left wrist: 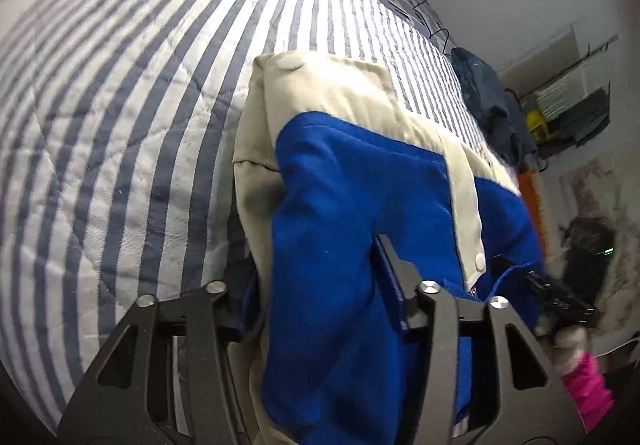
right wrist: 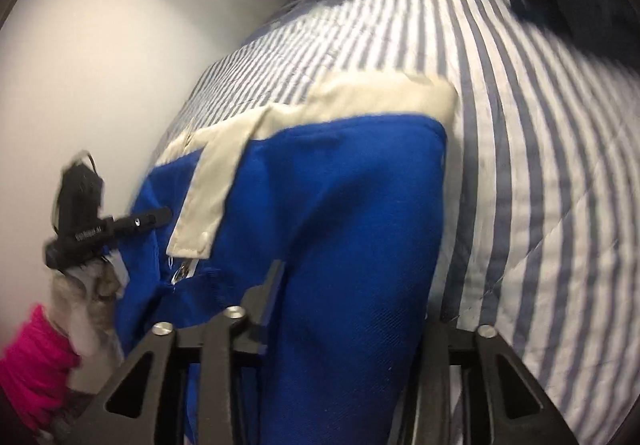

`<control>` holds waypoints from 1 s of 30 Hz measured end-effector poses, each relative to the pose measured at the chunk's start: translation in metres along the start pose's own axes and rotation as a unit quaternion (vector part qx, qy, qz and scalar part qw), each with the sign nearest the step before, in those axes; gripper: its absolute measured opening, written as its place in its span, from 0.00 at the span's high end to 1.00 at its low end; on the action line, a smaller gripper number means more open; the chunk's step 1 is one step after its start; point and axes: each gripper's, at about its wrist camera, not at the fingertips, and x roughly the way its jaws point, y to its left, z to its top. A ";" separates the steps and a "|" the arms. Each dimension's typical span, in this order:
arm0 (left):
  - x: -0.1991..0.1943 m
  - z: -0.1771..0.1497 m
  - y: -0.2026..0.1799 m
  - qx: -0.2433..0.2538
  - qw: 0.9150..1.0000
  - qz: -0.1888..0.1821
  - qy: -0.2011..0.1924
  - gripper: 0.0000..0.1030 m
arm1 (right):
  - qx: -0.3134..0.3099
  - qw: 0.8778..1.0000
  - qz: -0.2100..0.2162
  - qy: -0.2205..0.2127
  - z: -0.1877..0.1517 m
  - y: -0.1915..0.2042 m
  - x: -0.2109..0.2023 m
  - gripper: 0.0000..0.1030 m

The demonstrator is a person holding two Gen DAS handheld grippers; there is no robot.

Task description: Fold large clothes

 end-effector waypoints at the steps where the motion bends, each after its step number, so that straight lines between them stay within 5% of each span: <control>1: -0.002 -0.001 -0.008 0.012 1.000 0.009 -0.005 0.58 | -0.009 1.000 -0.012 -0.002 0.000 0.006 -0.002 0.70; 15: -0.056 -0.048 -0.080 0.090 0.995 0.016 -0.047 0.71 | -0.142 0.975 -0.168 -0.028 -0.025 0.092 -0.059 0.80; 30: -0.076 -0.090 -0.165 0.130 0.989 -0.038 -0.061 0.74 | -0.155 0.958 -0.228 -0.077 -0.069 0.089 -0.147 0.83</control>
